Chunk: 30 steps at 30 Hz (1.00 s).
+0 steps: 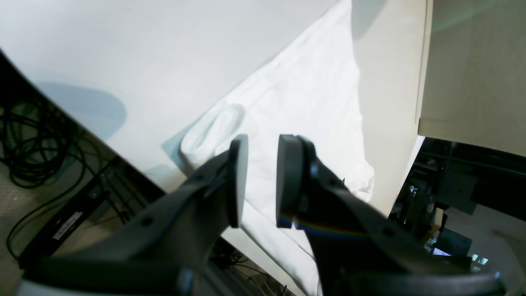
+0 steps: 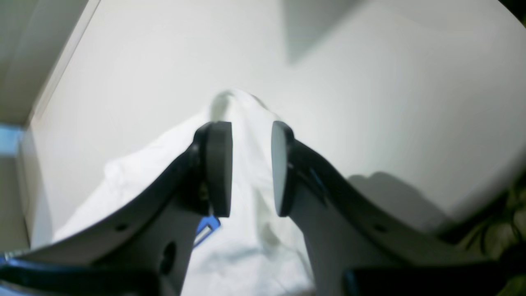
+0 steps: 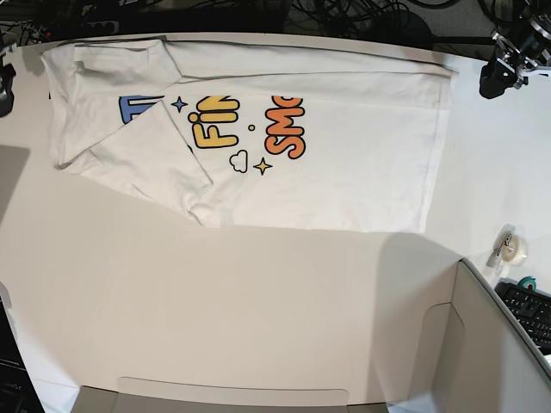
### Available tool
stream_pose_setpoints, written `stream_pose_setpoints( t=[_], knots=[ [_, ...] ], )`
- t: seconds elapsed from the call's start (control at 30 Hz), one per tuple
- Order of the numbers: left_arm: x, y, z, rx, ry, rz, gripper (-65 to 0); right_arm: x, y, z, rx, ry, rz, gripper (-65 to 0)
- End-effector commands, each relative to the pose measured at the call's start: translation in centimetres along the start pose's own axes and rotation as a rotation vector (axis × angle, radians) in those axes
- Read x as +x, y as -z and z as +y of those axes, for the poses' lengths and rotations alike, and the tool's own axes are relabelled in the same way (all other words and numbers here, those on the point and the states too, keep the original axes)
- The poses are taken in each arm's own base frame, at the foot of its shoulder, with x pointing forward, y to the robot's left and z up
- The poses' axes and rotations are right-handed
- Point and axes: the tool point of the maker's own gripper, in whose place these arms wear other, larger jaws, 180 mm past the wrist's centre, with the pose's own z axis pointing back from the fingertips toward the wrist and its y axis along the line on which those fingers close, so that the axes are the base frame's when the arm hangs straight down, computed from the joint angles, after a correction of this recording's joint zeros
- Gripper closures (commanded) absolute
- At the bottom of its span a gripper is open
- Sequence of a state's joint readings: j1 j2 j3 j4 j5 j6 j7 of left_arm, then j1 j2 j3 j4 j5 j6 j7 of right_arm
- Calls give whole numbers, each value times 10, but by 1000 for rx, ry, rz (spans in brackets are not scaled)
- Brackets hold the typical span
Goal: Layout the t-shirt on the table in an organized manner, then fold the t-shirt properly
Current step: 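Move the right gripper down to the folded sleeve near the blue print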
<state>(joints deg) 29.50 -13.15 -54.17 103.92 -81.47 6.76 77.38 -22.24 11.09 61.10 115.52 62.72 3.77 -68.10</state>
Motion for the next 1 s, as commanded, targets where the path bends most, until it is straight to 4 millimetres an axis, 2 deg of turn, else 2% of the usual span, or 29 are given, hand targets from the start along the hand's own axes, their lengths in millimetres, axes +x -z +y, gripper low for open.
stream_pose_setpoints(
  t=[0.0,0.1,0.23,0.33,0.43,0.53,0.67,0.73,0.87,0.97],
  knots=[
    [1,-2,-17,-59,0,20,-132,3,7,19,53,-57,9,-162],
    [1,-2,-18,-62,1,19,-132,-19,37,58,126,-176,111,-162],
    [1,-2,-17,-61,-2,19,-132,-49,58,96,181,-366,222,-161],
    [2,-2,-17,-60,-3,15,-132,-61,64,107,191,-491,271,-161],
    [2,-2,-16,-60,-5,13,-132,-59,65,106,185,-525,273,-161],
    [4,0,-20,-71,-2,8,-132,-47,64,99,161,-492,237,-161],
    [6,2,-23,-83,2,2,-132,-25,51,75,128,-261,128,-162],
    [6,2,-23,-83,2,2,-132,-26,45,62,144,-96,94,-162],
    [1,7,-25,-88,3,22,-132,-42,50,61,225,116,104,-162],
    [-2,10,-26,-90,5,36,-132,-72,58,61,250,255,152,-161]
  ],
)
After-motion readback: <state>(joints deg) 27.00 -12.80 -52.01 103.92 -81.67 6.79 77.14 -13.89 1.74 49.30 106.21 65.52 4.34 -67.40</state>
